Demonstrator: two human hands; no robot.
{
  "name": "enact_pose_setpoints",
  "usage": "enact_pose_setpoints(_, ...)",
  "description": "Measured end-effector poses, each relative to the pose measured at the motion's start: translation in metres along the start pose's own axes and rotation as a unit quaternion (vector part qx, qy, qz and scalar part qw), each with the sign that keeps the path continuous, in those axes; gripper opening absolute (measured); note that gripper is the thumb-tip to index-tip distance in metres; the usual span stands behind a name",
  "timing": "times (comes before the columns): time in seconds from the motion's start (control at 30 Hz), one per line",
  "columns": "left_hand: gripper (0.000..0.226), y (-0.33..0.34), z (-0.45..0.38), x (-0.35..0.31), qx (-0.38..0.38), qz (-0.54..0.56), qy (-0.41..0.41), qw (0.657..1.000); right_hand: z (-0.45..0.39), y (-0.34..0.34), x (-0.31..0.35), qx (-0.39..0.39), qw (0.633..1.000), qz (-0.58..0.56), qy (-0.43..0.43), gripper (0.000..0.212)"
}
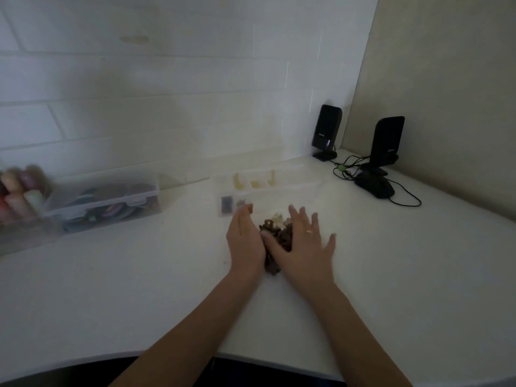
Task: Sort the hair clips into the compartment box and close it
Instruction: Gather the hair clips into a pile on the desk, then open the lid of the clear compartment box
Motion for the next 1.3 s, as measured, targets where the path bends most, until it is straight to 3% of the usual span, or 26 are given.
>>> enact_pose_setpoints(0.07,0.032,-0.002,-0.003,-0.001,-0.036,0.021,0.008,0.999,0.002,0.004,0.004,-0.019,0.991,0.123,-0.049,0.086)
enact_pose_setpoints(0.2,0.031,-0.023,-0.016,-0.011,-0.102,0.004,0.053,0.993,0.000,0.000,-0.008,-0.010,0.989,0.148,0.003,0.082)
enact_pose_setpoints(0.37,0.022,-0.067,-0.044,-0.014,-0.171,-0.007,0.095,0.981,-0.025,-0.018,-0.010,-0.066,0.996,-0.028,-0.057,0.062)
enact_pose_setpoints(0.47,0.021,-0.095,-0.058,-0.013,-0.184,-0.024,0.074,0.980,-0.053,-0.017,-0.013,0.054,0.993,-0.023,-0.102,0.048)
enact_pose_setpoints(0.53,0.020,-0.104,-0.063,-0.013,-0.167,-0.037,0.049,0.984,-0.061,-0.007,-0.014,0.135,0.983,0.013,-0.122,0.049)
enact_pose_setpoints(0.63,0.017,-0.108,-0.070,-0.014,-0.122,-0.055,0.020,0.991,-0.057,-0.004,-0.016,0.127,0.981,0.037,-0.142,0.044)
enact_pose_setpoints(0.73,0.020,-0.101,-0.079,-0.019,-0.080,-0.096,0.008,0.992,-0.045,-0.011,-0.021,0.112,0.981,-0.113,-0.108,0.040)
enact_pose_setpoints(0.83,0.049,-0.079,-0.092,-0.019,-0.034,-0.140,-0.030,0.989,-0.043,-0.020,-0.028,-0.029,0.967,-0.251,-0.033,0.039)
enact_pose_setpoints(0.93,0.055,-0.055,-0.097,-0.024,0.030,-0.135,-0.062,0.988,-0.059,-0.033,-0.033,-0.139,0.949,-0.283,0.027,0.039)
enact_pose_setpoints(1.03,0.036,-0.044,-0.095,-0.025,0.099,-0.151,-0.049,0.982,-0.088,-0.038,-0.039,-0.100,0.945,-0.295,0.096,0.046)
enact_pose_setpoints(1.13,0.015,-0.044,-0.093,-0.027,0.118,-0.142,-0.039,0.982,-0.108,-0.025,-0.039,-0.034,0.939,-0.316,0.132,0.049)
enact_pose_setpoints(1.23,0.018,-0.055,-0.098,-0.024,0.116,-0.130,-0.037,0.984,-0.112,-0.013,-0.035,-0.048,0.921,-0.356,0.151,0.045)
enact_pose_setpoints(1.3,0.042,-0.069,-0.104,-0.013,0.099,-0.101,-0.057,0.988,-0.112,-0.010,-0.030,-0.061,0.910,-0.379,0.157,0.040)
Point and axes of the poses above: each hand's wrist, its own z-axis away from the middle knuckle, its own y-axis out of the palm, x = y × z, the point moved 3 cm from there along -z, towards the middle knuckle
